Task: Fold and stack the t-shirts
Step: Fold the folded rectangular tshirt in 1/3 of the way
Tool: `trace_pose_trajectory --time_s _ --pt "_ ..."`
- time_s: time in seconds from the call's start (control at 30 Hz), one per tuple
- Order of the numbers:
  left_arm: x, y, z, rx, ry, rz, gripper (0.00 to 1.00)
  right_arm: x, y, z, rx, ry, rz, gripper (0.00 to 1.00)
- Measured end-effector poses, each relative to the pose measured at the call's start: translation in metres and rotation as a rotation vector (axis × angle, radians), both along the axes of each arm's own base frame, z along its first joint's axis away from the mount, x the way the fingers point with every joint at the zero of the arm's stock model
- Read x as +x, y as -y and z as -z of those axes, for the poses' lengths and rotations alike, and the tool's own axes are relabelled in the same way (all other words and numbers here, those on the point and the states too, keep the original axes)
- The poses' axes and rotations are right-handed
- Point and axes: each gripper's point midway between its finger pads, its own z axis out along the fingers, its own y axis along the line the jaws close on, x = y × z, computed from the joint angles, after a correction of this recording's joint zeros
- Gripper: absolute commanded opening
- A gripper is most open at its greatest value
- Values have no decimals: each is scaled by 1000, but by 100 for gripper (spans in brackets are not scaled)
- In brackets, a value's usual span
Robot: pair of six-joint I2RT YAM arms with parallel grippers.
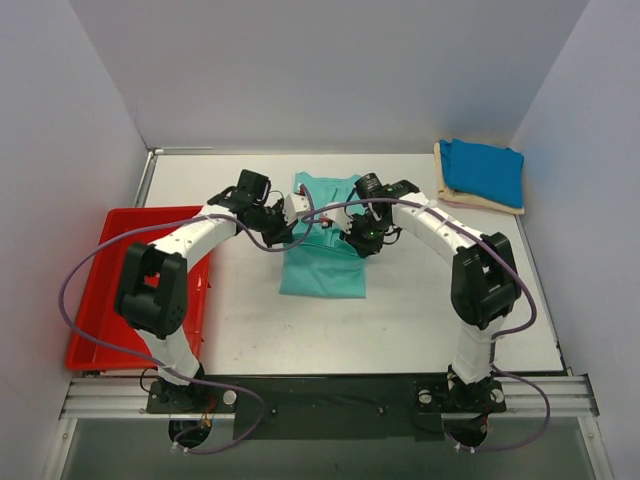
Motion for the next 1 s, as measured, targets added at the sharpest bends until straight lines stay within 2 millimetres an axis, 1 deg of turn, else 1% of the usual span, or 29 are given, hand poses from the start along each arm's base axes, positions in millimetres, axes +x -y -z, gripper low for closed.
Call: trace_pose_trajectory --time_s 0.07,0.2,0.27,0.3,0.33,0.37,0.4,0.43,0.47,0.5,0.57,0.6,0.7,0.8,0.83,0.87,0.9,0.93,0.97,1.0 --pt "3 -1 6 10 -6 -11 0 4 0 5 -12 -13 1 0" --pt "11 -1 17 23 -17 -25 0 14 0 9 -23 -16 12 0" --pt "15 -2 23 26 -21 -33 0 19 1 9 -27 -12 20 3" --pt "16 -3 25 28 -22 -36 0 22 1 9 -26 -11 26 7" --pt "17 -4 27 31 -23 -38 4 24 1 9 -24 -9 34 9" --pt "18 -4 29 33 -25 -38 12 28 1 8 -22 -6 42 19" --pt "18 -4 32 36 -28 -38 16 31 1 8 -20 -4 52 25" --pt "18 -5 34 40 -29 -38 26 34 2 9 -21 -4 63 28" --pt "19 -5 36 43 -32 -38 30 38 2 9 -21 1 74 28" --pt "19 -5 38 48 -36 -40 35 43 2 10 -22 7 89 31" --pt "21 -6 42 53 -36 -43 40 55 4 12 -26 32 133 31" --pt "22 -6 43 56 -35 -50 49 60 5 13 -27 46 153 31" --pt "32 -8 41 58 -9 -90 53 79 6 9 -16 103 258 29" --pt "43 -7 35 48 21 -130 54 91 1 0 46 165 343 30" --pt "45 -8 32 43 28 -142 54 89 0 -4 75 178 372 28" --pt "46 -8 29 40 32 -148 50 82 1 -9 103 180 398 22" --pt "46 -8 25 35 38 -155 48 73 2 -14 133 172 429 19" --pt "46 -8 19 28 46 -159 41 63 1 -21 166 157 459 8" --pt "44 -7 13 17 54 -159 36 55 0 -28 201 139 489 3" --pt "41 -6 6 3 59 -154 27 49 -3 -34 234 120 512 0"
